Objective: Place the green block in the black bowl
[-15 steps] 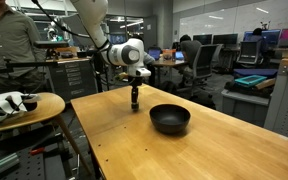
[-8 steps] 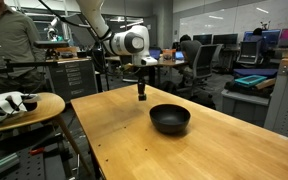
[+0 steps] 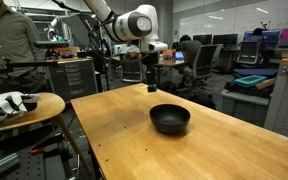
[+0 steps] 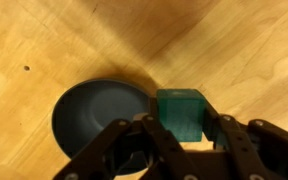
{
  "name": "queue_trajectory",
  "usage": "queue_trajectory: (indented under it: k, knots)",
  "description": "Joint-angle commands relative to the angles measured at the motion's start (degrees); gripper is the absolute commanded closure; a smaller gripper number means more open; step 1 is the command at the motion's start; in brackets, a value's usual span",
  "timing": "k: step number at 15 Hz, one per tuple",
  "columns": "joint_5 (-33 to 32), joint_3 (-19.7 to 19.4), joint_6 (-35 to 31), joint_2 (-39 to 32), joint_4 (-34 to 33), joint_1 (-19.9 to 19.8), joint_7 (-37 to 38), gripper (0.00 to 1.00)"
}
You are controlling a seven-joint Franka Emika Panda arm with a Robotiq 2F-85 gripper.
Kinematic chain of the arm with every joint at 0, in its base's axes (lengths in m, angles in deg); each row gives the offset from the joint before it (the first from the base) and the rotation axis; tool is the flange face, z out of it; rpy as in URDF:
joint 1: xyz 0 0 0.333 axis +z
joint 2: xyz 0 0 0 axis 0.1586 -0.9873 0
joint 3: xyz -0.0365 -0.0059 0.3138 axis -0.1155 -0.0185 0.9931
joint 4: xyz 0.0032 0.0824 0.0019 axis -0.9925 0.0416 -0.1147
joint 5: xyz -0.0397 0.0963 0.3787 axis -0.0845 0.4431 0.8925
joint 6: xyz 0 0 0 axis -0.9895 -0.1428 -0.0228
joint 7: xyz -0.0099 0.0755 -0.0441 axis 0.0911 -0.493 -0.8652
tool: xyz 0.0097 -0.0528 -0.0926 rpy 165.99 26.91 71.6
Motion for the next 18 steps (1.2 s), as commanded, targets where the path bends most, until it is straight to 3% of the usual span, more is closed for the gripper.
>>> queue_trajectory:
  k: [1,11,18]
  knots:
    - [-1.01,-0.70,1.29,2.65,2.32,-2.33,0.52,0.83]
    - [1.31,-0.83,-0.46,-0.67,4.31,-8.67,-2.79,0.83]
    - [2.13,-0.93,-2.96,-5.57,2.41,-9.14,-3.19,0.83]
